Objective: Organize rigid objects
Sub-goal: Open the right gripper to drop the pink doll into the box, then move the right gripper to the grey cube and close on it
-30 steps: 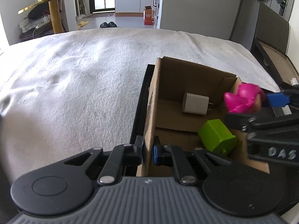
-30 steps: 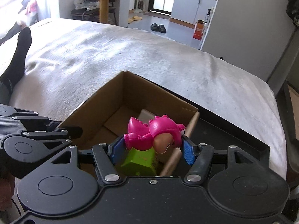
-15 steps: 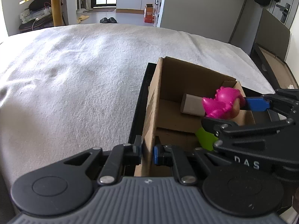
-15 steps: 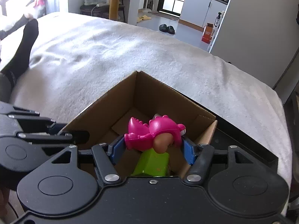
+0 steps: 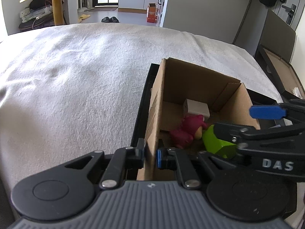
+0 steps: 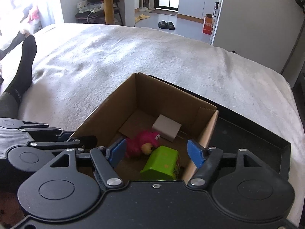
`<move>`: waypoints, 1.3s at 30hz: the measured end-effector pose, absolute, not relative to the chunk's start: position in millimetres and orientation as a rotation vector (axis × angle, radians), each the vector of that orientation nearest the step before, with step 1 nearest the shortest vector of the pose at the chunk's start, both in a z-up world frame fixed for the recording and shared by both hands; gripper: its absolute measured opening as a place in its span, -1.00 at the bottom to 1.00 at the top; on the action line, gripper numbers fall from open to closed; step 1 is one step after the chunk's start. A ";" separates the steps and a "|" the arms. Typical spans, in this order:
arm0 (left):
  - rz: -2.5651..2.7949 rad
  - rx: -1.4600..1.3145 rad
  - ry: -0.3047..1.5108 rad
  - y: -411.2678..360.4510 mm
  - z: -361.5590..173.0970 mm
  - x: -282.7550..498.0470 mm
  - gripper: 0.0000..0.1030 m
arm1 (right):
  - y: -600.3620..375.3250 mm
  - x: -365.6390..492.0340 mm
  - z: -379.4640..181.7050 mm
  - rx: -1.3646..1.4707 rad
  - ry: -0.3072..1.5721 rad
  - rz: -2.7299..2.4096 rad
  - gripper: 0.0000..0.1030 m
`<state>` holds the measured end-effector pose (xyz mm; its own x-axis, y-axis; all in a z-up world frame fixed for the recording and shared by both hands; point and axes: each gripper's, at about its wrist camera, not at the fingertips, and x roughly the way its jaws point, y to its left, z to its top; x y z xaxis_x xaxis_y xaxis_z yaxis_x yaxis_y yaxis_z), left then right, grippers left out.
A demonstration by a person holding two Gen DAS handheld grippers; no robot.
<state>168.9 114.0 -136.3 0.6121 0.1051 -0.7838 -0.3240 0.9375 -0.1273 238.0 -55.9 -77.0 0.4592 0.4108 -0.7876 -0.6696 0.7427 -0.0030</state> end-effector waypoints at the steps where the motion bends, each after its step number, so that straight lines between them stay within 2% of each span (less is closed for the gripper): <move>1: 0.250 -0.265 0.882 113.9 -136.2 169.0 -0.78 | -58.2 238.4 -76.1 -0.331 0.865 0.675 0.41; 7: 0.249 -0.241 0.892 112.0 -133.0 170.3 -0.78 | -75.8 232.9 -69.5 -0.317 0.854 0.638 0.63; 15: 0.271 -0.196 0.905 106.5 -128.7 171.9 -0.70 | -101.3 230.8 -66.5 -0.301 0.857 0.577 0.73; 18: 0.279 -0.199 0.909 105.5 -127.1 172.1 -0.47 | -110.2 230.4 -65.1 -0.293 0.854 0.561 0.77; 20: 0.283 -0.189 0.905 102.7 -125.6 172.1 -0.22 | -116.7 230.4 -64.0 -0.287 0.851 0.552 0.81; 26: 0.284 -0.141 0.901 94.4 -119.6 171.8 0.18 | -136.6 230.6 -61.4 -0.259 0.852 0.525 0.87; 32: 0.294 -0.115 0.897 88.7 -116.0 170.8 0.39 | -154.7 230.8 -62.9 -0.241 0.858 0.504 0.91; 39: 0.289 -0.098 0.898 82.9 -111.9 172.0 0.46 | -175.9 231.9 -65.2 -0.212 0.867 0.481 1.00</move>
<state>172.0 82.9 -111.9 0.5869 0.2072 -0.7827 -0.2887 0.9567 0.0367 231.9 -175.9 -65.2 0.5492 0.3185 -0.7726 -0.4868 0.8734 0.0141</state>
